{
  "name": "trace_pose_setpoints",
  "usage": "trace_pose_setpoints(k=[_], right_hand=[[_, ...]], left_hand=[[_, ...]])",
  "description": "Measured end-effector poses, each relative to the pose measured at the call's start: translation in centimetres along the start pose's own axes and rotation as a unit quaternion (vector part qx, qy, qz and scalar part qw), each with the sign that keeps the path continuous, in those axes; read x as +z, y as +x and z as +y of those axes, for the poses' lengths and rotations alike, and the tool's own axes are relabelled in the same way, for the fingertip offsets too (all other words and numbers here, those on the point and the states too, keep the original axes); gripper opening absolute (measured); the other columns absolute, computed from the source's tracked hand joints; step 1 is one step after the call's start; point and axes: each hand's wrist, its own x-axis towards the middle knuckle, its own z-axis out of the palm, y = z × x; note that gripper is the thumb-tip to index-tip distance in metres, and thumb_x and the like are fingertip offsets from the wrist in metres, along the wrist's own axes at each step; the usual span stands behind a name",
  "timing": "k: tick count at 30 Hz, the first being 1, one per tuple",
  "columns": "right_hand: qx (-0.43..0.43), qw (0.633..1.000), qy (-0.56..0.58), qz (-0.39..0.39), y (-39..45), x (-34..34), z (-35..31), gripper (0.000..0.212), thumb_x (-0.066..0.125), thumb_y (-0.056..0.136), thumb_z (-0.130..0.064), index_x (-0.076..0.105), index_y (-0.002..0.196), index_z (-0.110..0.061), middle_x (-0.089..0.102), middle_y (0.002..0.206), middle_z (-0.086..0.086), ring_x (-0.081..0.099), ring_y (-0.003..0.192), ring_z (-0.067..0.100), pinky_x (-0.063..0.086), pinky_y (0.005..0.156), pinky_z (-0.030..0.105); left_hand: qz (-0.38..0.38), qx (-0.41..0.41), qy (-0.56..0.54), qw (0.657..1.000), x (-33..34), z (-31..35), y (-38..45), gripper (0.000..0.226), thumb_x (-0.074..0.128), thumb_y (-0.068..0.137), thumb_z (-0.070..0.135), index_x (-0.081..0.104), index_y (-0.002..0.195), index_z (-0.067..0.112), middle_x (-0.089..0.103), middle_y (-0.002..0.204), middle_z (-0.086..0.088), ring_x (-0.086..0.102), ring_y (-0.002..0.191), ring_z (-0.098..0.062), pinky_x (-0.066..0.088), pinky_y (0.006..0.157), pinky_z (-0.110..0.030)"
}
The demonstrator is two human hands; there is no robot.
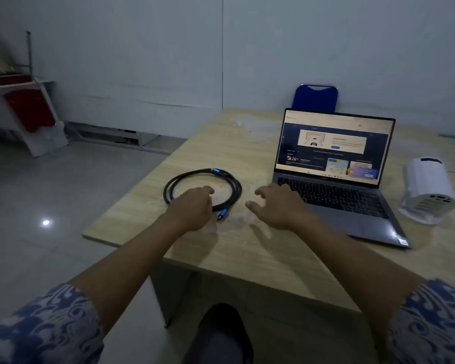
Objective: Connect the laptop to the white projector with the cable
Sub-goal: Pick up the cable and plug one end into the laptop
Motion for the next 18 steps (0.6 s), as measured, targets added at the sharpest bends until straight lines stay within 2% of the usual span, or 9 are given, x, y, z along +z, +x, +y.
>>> trace_pose_setpoints(k=[2,4,6,7,10,13,15,18], right_hand=[[-0.012,1.000,-0.007,-0.015,0.3,0.6,-1.4,0.062,0.039,0.090,-0.067,0.067,0.115,-0.018,0.070,0.112,0.006,0.060,0.104,0.029,0.039,0.091,0.046],[-0.012,0.999,0.005,-0.034,0.7,1.7,-2.9,0.063,0.039,0.091,-0.066,0.073,0.091,-0.013,0.074,0.086,0.006,0.066,0.080,0.026,0.046,0.075,0.040],[-0.003,0.999,0.027,-0.044,1.3,2.6,-3.8,0.063,0.041,0.089,-0.067,0.067,0.068,-0.013,0.065,0.063,0.003,0.063,0.062,0.025,0.044,0.060,0.034],[0.001,0.998,0.035,-0.043,1.8,3.0,-4.1,0.062,0.041,0.088,-0.068,0.062,0.062,-0.015,0.060,0.057,0.001,0.059,0.057,0.023,0.040,0.058,0.033],[0.016,0.999,0.036,-0.032,3.3,4.0,-4.9,0.064,0.039,0.086,-0.071,0.061,0.060,-0.016,0.060,0.056,-0.001,0.058,0.058,0.019,0.043,0.070,0.038],[0.023,0.999,0.029,-0.031,4.6,4.7,-4.9,0.055,0.043,0.087,-0.062,0.058,0.056,-0.019,0.062,0.060,0.001,0.059,0.063,0.021,0.044,0.083,0.043],[0.038,0.998,0.036,-0.034,5.7,4.8,-4.4,0.049,0.047,0.086,-0.054,0.051,0.051,-0.020,0.058,0.056,0.001,0.058,0.061,0.023,0.045,0.082,0.042],[0.067,0.996,0.042,-0.035,7.8,4.6,-3.1,0.045,0.051,0.086,-0.049,0.048,0.053,-0.019,0.052,0.053,0.000,0.055,0.058,0.023,0.041,0.069,0.036]], left_hand=[[-0.014,-0.003,-0.001,1.000,0.0,-1.1,-0.4,0.041,0.040,0.101,0.023,0.048,0.140,0.014,0.055,0.139,-0.011,0.053,0.123,-0.029,0.047,0.094,-0.042],[-0.023,0.008,-0.002,1.000,0.6,-2.1,-0.7,0.041,0.045,0.099,0.024,0.050,0.139,0.016,0.057,0.137,-0.008,0.055,0.121,-0.027,0.047,0.095,-0.041],[-0.011,0.026,-0.008,1.000,1.1,-2.6,-0.7,0.042,0.054,0.096,0.030,0.054,0.136,0.017,0.061,0.131,-0.006,0.058,0.115,-0.024,0.048,0.093,-0.040],[-0.002,0.035,-0.012,0.999,1.3,-2.8,-0.5,0.043,0.057,0.094,0.034,0.056,0.133,0.017,0.063,0.127,-0.005,0.059,0.111,-0.023,0.049,0.092,-0.040],[0.020,0.064,-0.013,0.998,2.2,-3.1,0.4,0.042,0.059,0.091,0.043,0.063,0.126,0.020,0.064,0.117,-0.002,0.056,0.103,-0.022,0.048,0.089,-0.039],[0.039,0.094,-0.026,0.994,3.0,-2.9,1.0,0.035,0.060,0.091,0.041,0.068,0.120,0.023,0.064,0.108,-0.001,0.054,0.098,-0.021,0.044,0.088,-0.037],[0.051,0.114,-0.025,0.992,3.5,-3.1,1.9,0.030,0.060,0.092,0.038,0.070,0.116,0.024,0.065,0.102,0.001,0.056,0.093,-0.019,0.042,0.089,-0.037],[0.048,0.128,-0.029,0.990,3.8,-3.7,3.7,0.026,0.059,0.094,0.033,0.071,0.114,0.023,0.065,0.097,0.002,0.057,0.091,-0.018,0.039,0.088,-0.037]])
